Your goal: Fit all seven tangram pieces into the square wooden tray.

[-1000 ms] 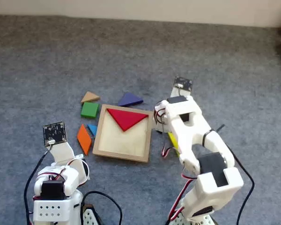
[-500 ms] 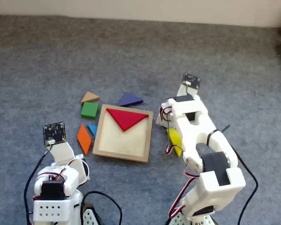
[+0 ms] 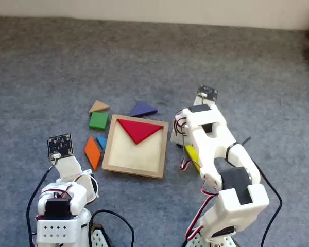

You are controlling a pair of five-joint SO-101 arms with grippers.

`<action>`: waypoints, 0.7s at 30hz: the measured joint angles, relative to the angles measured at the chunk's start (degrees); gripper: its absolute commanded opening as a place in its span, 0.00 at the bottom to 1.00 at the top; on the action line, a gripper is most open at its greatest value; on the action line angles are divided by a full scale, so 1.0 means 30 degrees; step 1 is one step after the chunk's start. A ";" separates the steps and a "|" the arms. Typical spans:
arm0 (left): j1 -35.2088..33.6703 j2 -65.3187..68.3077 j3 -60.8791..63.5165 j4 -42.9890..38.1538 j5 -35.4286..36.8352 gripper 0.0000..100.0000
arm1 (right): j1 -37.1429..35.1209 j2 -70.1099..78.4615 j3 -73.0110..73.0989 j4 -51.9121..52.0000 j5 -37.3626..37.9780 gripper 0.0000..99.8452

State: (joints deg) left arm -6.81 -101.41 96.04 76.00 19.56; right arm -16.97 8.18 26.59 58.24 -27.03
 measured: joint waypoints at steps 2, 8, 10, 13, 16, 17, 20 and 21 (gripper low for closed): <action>0.0000 0.0000 0.0000 0.0000 0.0000 0.01 | 0.0000 0.0000 0.0000 0.0029 0.0000 0.35; 0.0000 0.0000 0.0000 0.0000 0.0000 0.01 | 0.0000 0.0000 0.0000 0.0117 0.0000 0.35; 0.0000 0.0000 0.0000 0.0000 0.0000 0.01 | 0.0000 0.0000 0.0000 0.0117 0.0000 0.35; 0.0000 0.0000 0.0000 0.0000 0.0000 0.01 | 0.0000 0.0000 0.0000 0.0117 0.0000 0.35; 0.0000 0.0000 0.0000 0.0000 0.0000 0.01 | 0.0000 0.0000 0.0000 0.0117 0.0000 0.32; 0.0000 0.0000 0.0000 0.0000 0.0000 0.01 | 0.0000 0.0000 0.0000 0.0117 0.0000 0.30; 0.0000 0.0000 0.0000 0.0000 0.0000 0.01 | 0.0000 0.0000 0.0000 0.0117 0.0000 0.22; 0.0000 0.0000 0.0000 0.0000 0.0000 0.01 | 0.0000 0.0000 0.0000 0.0117 0.0000 0.21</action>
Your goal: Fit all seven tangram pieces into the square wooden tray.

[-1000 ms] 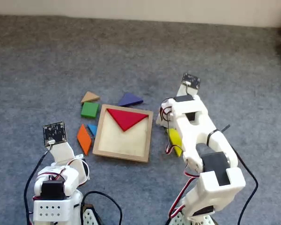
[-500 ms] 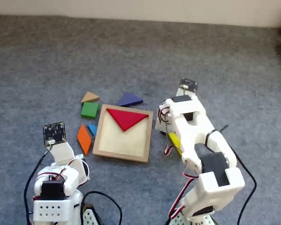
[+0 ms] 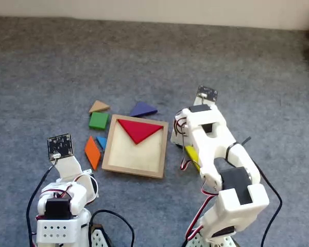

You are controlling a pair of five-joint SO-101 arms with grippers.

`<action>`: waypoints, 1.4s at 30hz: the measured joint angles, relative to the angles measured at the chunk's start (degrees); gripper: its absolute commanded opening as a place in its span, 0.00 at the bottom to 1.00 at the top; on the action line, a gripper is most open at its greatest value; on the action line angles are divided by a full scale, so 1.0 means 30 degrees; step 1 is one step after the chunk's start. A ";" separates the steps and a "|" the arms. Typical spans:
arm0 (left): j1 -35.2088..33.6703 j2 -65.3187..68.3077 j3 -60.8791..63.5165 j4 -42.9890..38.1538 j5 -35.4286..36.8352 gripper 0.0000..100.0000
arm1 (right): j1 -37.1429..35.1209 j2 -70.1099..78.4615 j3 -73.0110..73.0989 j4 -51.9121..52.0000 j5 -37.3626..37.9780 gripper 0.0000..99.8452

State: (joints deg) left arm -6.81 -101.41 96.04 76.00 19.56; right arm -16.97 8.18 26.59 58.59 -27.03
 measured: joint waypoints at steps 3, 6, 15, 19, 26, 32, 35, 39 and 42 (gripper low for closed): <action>0.0000 0.0000 0.0000 0.0000 0.0000 0.01 | 0.0117 0.0000 -0.0029 0.0147 0.0000 0.21; 0.0000 0.0000 0.0000 0.0000 0.0000 0.01 | 0.0117 0.0000 -0.0029 0.0176 0.0000 0.21; 0.0000 0.0000 0.0000 0.0000 0.0000 0.01 | 0.0059 -0.1172 0.0000 0.0234 0.0000 0.21; 0.0000 0.0000 0.0000 0.0000 0.0000 0.01 | 0.0029 -0.2374 0.0000 0.0234 0.0000 0.21; 0.0000 0.0000 0.0000 0.0000 0.0000 0.01 | -0.0440 -0.2549 0.0000 0.0234 0.0000 0.21; 0.0000 0.0000 0.0000 0.0000 0.0000 0.01 | -0.2813 -0.2549 0.0000 0.0234 0.0000 0.21; 0.0000 0.0000 0.0000 0.0000 0.0000 0.01 | -0.3458 -0.2549 0.0000 0.0234 0.0000 0.21; 0.0000 0.0000 0.0000 0.0000 0.0000 0.01 | -0.4190 -0.2549 0.0000 0.0234 0.0000 0.21; 0.0000 0.0000 0.0000 0.0000 0.0000 0.01 | -0.5187 -0.2549 0.0000 0.0234 0.0000 0.21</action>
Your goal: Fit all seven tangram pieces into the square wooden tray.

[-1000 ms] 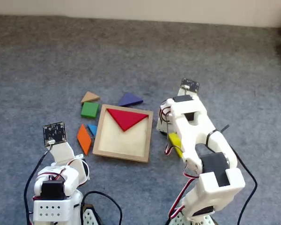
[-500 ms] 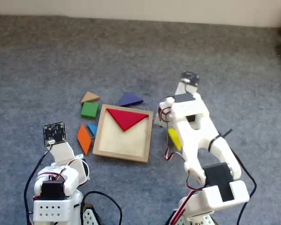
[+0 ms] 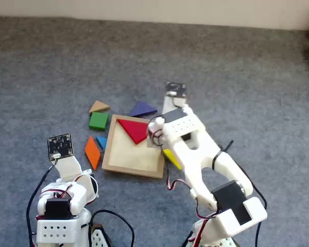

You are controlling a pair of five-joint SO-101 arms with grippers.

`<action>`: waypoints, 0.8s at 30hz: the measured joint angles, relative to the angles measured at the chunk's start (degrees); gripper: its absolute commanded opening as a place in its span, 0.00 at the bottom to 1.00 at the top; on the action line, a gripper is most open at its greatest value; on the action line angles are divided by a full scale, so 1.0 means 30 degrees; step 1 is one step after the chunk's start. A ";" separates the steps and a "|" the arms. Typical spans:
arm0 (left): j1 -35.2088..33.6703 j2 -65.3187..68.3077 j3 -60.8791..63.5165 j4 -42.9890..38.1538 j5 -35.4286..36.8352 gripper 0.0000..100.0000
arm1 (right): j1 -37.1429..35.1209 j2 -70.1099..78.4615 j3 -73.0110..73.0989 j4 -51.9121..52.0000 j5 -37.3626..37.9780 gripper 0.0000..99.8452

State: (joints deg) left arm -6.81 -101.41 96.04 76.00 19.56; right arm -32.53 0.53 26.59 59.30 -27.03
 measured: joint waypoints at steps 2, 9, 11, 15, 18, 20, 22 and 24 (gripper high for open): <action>0.0000 0.0000 0.0000 0.0000 0.0000 0.01 | -0.0645 0.0000 0.0000 0.0000 0.0000 0.21; 0.0000 0.0000 0.0000 0.0000 0.0000 0.01 | -0.1993 0.0000 -0.0498 0.0000 -0.2403 0.21; 0.0000 0.0000 0.0000 0.0000 0.0000 0.01 | -0.2315 0.0000 -0.0498 -0.0821 -0.3194 0.21; 0.0000 0.0000 0.0000 0.0000 0.0000 0.01 | -0.2696 0.0000 -0.0293 -0.2901 -0.4308 0.21; 0.0000 0.0000 0.0000 0.0000 0.0000 0.01 | -0.2696 0.0029 0.0234 -0.3223 -0.4571 0.21; 0.0000 0.0000 0.0000 0.0000 0.0000 0.01 | -0.2725 0.0029 0.0264 -0.3223 -0.4659 0.21; 0.0000 0.0000 0.0000 0.0000 0.0000 0.01 | -0.2725 0.0029 0.0264 -0.3223 -0.4689 0.21; 0.0000 0.0000 0.0000 0.0000 0.0000 0.01 | -0.2725 0.0029 0.0264 -0.3223 -0.4718 0.21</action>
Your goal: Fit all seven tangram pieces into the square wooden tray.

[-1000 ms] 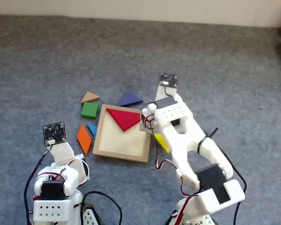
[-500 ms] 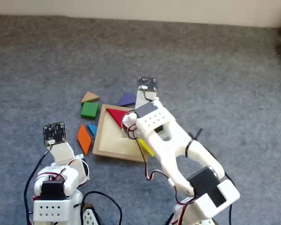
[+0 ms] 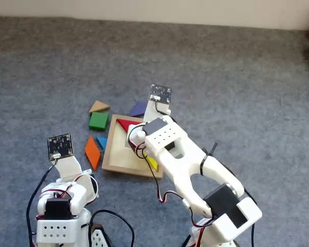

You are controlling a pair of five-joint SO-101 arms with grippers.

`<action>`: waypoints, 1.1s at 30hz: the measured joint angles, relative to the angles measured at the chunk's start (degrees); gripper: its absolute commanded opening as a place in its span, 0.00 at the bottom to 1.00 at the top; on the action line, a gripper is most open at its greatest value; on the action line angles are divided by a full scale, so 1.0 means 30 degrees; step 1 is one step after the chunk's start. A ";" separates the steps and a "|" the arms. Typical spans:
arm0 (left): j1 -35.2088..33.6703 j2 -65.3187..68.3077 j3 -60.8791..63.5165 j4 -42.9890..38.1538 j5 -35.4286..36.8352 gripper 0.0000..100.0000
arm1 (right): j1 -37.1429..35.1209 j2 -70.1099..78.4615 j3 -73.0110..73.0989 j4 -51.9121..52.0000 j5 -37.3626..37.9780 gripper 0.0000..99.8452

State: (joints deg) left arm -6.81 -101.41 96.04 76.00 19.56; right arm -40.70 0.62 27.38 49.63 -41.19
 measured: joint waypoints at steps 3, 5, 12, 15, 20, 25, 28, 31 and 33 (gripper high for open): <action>0.0000 0.0000 0.0000 0.0000 0.0000 0.01 | 0.0000 0.0000 0.0000 0.0000 0.0000 0.21; 0.0000 0.0000 0.0000 0.0000 0.0000 0.01 | 0.0000 0.0000 0.0000 0.0000 0.0000 0.21; 0.0000 0.0000 0.0000 0.0000 0.0000 0.01 | 0.0000 0.0000 0.0000 0.0000 0.0000 0.21; 0.0000 0.0000 0.0000 0.0000 0.0000 0.01 | 0.0000 0.0000 0.0000 0.0000 0.0000 0.21; 0.0000 0.0000 0.0000 0.0000 0.0000 0.01 | 0.0000 0.0000 0.0000 0.0000 0.0000 0.29; 0.0000 0.0000 0.0000 0.0000 0.0000 0.01 | 0.0000 0.0000 0.0000 0.0000 0.0000 0.29; 0.0000 0.0000 0.0000 0.0000 0.0000 0.01 | 0.0000 0.0000 0.0000 0.0000 0.0000 0.29; 0.0000 0.0000 0.0000 0.0000 0.0000 0.01 | 0.0000 0.0000 0.0000 0.0000 0.0000 0.29; 0.0000 0.0000 0.0000 0.0000 0.0000 0.01 | 0.0000 0.0000 0.0000 0.0000 0.0176 0.29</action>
State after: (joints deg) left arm -6.81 -101.41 96.04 76.00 19.56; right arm -40.70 0.62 27.38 49.63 -40.66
